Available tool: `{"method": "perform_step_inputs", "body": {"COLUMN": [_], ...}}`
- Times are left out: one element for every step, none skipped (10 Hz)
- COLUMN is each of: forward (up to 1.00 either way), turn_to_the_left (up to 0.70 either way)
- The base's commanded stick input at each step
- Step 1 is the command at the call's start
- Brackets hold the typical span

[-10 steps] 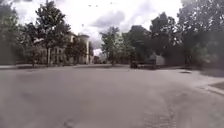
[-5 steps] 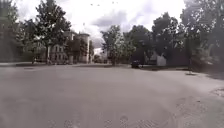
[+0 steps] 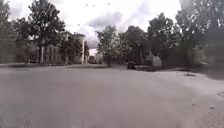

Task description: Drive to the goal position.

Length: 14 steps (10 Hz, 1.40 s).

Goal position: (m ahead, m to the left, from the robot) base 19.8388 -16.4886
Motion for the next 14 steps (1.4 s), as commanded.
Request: {"method": "perform_step_inputs", "body": {"forward": [0.85, 0.85, 0.85, 0.85, 0.85, 0.85, 0.85, 0.85, 0.85, 0.85, 0.85, 0.85, 0.85, 0.85], "turn_to_the_left": [0.0, 0.0, 0.0, 0.0, 0.0, 0.0, 0.0, 0.0, 0.0, 0.0, 0.0, 0.0, 0.0, 0.0]}}
